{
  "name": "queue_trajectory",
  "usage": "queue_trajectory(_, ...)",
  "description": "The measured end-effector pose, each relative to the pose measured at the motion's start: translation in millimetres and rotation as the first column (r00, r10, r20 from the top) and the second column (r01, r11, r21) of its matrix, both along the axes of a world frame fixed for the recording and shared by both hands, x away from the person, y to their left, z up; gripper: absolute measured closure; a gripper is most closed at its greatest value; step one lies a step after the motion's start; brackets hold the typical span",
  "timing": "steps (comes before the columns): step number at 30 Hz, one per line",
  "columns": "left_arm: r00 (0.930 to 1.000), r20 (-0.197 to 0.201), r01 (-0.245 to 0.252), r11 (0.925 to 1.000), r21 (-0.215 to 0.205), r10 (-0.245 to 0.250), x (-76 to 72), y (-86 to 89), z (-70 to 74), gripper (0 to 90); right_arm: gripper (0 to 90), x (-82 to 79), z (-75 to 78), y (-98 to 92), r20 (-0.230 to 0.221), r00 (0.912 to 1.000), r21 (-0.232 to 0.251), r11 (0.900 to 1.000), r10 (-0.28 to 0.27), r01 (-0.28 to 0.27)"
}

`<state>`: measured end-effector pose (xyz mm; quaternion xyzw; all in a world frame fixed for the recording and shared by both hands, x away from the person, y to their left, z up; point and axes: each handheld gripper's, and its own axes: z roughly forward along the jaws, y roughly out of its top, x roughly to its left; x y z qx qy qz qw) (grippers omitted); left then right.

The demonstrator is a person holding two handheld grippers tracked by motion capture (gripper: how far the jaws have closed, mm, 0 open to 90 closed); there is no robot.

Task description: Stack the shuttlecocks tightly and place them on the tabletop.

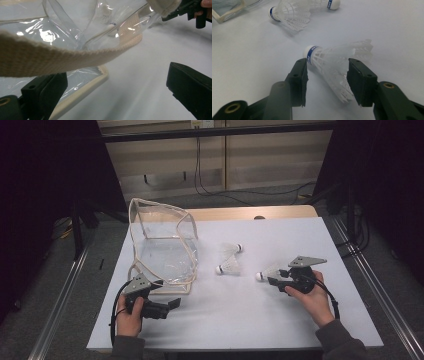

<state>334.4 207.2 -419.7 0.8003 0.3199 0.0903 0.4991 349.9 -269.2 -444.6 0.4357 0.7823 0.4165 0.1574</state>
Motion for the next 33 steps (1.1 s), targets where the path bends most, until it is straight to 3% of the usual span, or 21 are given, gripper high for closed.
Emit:
queue_trajectory(20, 1.0, 0.001, 0.001, 1.0, 0.001, -0.001, -0.2, -0.2, -0.1, 3.7, 76.8, 7.2, -4.0, 5.0, -0.007, 0.9989, -0.02, 0.999, 0.045, -0.045)
queue_trajectory(28, 1.0, -0.001, 0.003, 1.0, 0.006, -0.003, -0.3, -0.2, 0.3, 3.7, 88.1, 7.9, -4.1, 6.2, -0.016, 0.9972, -0.002, 0.997, 0.073, -0.073)
queue_trajectory(33, 1.0, -0.001, 0.003, 1.0, 0.006, -0.003, -0.2, -0.7, 0.0, 3.7, 89.2, 8.2, -2.3, 6.5, -0.01, 0.9948, -0.021, 0.995, 0.101, -0.101)
